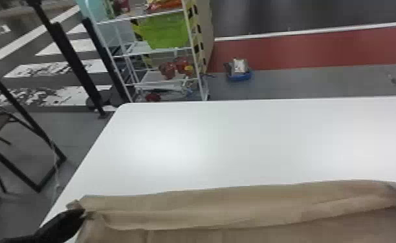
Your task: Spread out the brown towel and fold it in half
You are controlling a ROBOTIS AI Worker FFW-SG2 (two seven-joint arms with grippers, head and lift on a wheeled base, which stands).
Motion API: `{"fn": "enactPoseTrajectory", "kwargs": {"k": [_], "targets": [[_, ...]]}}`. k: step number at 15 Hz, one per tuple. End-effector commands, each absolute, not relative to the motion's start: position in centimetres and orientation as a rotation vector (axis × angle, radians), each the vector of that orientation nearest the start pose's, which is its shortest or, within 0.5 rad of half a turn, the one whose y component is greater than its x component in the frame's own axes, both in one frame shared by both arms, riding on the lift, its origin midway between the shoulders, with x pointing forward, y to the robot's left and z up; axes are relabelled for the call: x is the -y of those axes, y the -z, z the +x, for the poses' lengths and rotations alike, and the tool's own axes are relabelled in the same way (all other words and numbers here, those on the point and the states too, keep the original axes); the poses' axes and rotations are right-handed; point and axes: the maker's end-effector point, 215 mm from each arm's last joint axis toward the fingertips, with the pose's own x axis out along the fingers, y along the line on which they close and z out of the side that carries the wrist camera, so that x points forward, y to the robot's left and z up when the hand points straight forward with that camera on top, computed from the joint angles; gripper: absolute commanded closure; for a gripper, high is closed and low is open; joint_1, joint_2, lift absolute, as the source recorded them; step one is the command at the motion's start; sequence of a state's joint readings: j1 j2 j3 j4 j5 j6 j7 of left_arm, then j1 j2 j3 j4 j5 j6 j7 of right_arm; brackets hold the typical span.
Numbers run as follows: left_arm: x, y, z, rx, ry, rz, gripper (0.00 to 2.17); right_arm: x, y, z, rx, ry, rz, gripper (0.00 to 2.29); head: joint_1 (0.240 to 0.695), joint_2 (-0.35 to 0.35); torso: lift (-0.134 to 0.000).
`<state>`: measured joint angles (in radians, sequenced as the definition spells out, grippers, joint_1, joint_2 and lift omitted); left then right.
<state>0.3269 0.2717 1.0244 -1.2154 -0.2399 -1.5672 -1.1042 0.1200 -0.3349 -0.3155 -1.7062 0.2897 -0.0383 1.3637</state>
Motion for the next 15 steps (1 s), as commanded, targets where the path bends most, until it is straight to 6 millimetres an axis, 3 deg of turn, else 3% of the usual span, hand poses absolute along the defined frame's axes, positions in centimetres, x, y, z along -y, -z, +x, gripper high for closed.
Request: {"fn": "enactPoseTrajectory", "kwargs": {"k": [1, 7, 15], "targets": [[-44.3, 36.3, 25.8, 0.146, 0.597, 1.296, 1.37, 28.2, 41.5, 42.3, -0.401, -1.08, -0.597, 1.17, 0.695, 0.269, -0.134], [-42.7, 38.6, 26.1, 0.118, 0.656, 1.294, 1.36, 27.1, 42.8, 41.4, -0.422, -1.113, -0.611, 1.17, 0.695, 0.266, -0.134], [-42.8, 38.5, 26.2, 0.12, 0.658, 1.297, 1.36, 26.9, 43.0, 39.9, -0.397, -1.151, -0.705, 1.17, 0.695, 0.271, -0.134]]}}
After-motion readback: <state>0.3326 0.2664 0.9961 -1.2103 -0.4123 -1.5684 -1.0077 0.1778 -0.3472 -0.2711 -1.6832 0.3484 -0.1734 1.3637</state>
